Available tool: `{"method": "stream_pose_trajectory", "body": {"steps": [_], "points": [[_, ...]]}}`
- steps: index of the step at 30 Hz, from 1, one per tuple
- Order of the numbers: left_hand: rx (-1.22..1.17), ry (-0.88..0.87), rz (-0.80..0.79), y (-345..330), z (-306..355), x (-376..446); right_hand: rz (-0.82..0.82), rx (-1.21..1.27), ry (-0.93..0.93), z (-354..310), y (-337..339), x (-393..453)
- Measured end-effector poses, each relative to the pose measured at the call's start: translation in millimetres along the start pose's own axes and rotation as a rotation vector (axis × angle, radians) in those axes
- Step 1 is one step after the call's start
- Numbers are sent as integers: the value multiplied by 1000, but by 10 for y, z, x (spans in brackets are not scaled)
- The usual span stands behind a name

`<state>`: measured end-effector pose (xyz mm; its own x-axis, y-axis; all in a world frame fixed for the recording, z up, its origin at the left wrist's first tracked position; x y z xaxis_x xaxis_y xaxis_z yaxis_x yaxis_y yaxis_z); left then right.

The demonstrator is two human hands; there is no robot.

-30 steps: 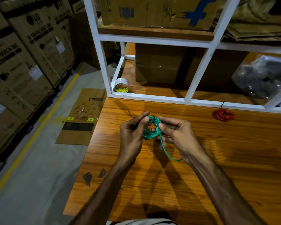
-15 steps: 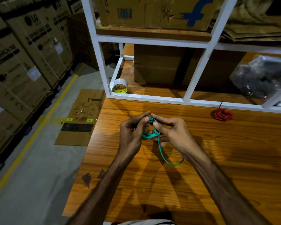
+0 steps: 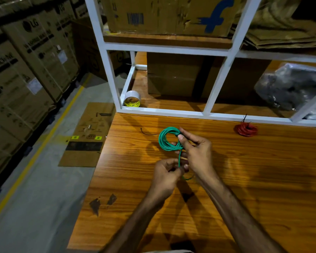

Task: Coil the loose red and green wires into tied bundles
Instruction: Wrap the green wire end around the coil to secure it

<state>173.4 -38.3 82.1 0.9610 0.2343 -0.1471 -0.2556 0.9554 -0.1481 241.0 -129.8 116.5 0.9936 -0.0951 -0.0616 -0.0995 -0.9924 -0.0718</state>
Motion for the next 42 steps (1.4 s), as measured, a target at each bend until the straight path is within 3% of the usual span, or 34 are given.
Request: {"method": "stream_pose_trajectory", "body": {"steps": [4,8,12,16,18,28,36,42], "points": [[416,-253,225,207,-18,185,30,15,-37,3,115,7],[548,-276,246,356,40,225,68,19,-49,21,202,19],[403,-157,267,281,72,168,124,13,-23,43,212,13],[-75,11,302,238,223,148,100,-2,-22,124,224,-22],[-163,-14,340,265,281,195,79,-2,-37,153,222,-53],[-147,-37,298,282,207,244,-20,-89,-19,140,309,-73],[-176,6,351,173,178,230,-62,-136,31,188,263,-75],[-23,-214,344,98,39,145,29,-159,61,191,240,-108]]}}
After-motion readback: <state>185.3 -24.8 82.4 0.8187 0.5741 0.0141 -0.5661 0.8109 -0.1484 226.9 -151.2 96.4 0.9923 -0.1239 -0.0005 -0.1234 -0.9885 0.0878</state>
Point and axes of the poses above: each hand's wrist, its own x-axis towards the middle knuckle, its own y-axis out of the back of the hand, z = x × y, the point moved 1 cm from there along x, towards the middle knuckle, and after that the axes turned 6 degrees about z, right-handed, at the moved point
